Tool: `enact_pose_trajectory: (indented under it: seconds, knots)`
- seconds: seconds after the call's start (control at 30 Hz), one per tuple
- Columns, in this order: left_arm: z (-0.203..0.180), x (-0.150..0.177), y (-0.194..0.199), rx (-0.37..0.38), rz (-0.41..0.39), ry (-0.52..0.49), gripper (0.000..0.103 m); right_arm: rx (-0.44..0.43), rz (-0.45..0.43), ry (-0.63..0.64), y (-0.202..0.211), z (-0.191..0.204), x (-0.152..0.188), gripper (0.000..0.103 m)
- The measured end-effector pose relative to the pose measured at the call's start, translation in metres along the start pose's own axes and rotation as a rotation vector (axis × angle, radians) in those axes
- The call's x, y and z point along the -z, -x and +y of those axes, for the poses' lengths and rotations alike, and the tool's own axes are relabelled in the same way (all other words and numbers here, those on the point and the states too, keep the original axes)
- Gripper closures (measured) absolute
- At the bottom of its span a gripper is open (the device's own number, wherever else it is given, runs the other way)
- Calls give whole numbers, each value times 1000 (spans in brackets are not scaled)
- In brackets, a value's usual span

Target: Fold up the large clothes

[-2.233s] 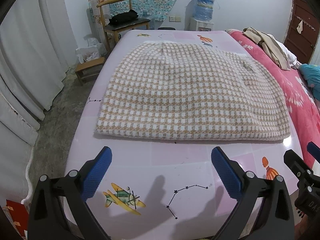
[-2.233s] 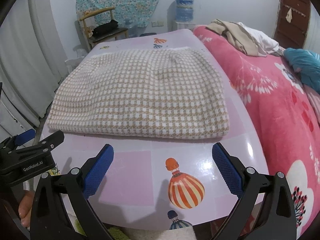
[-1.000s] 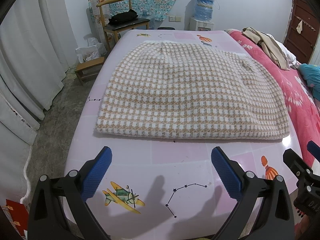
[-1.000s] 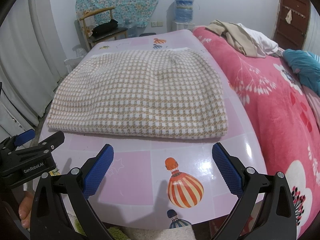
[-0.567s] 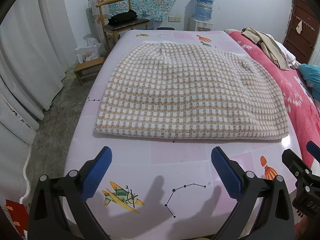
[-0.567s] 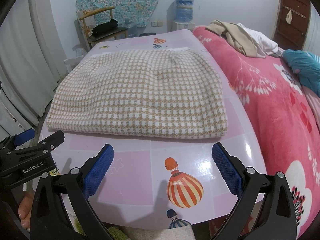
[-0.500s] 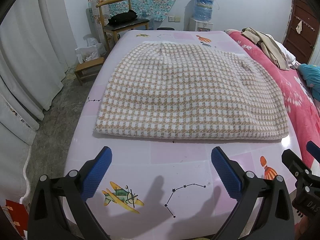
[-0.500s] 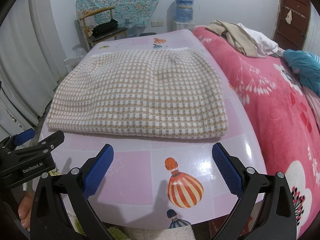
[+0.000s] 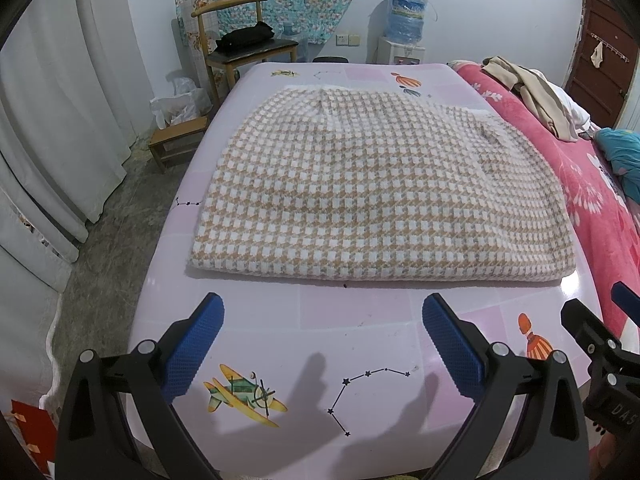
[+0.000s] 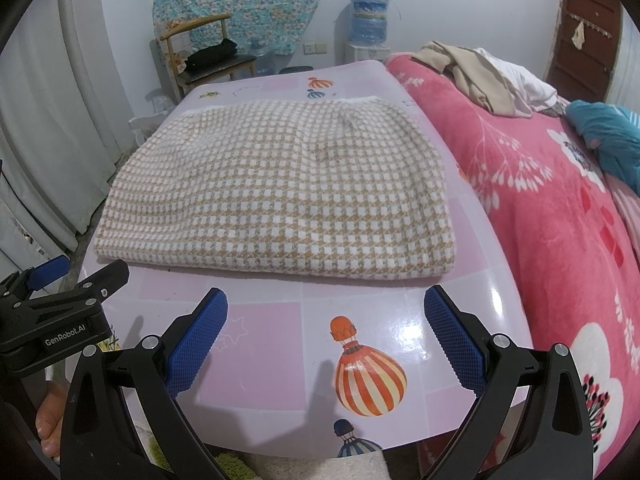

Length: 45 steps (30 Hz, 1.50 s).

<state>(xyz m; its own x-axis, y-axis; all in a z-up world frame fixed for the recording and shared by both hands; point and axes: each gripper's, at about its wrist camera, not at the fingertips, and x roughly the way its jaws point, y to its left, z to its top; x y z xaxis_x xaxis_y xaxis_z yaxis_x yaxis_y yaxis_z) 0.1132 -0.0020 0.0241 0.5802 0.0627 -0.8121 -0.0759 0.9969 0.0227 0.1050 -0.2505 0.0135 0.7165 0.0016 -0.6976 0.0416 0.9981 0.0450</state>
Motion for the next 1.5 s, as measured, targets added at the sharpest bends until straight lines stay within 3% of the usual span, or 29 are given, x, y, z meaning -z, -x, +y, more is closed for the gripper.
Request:
enact_pose_trajectory:
  seconds: [1.5]
  knots:
    - [2, 1, 1, 2, -1, 0, 5, 0, 0, 3, 0, 0, 0, 8]
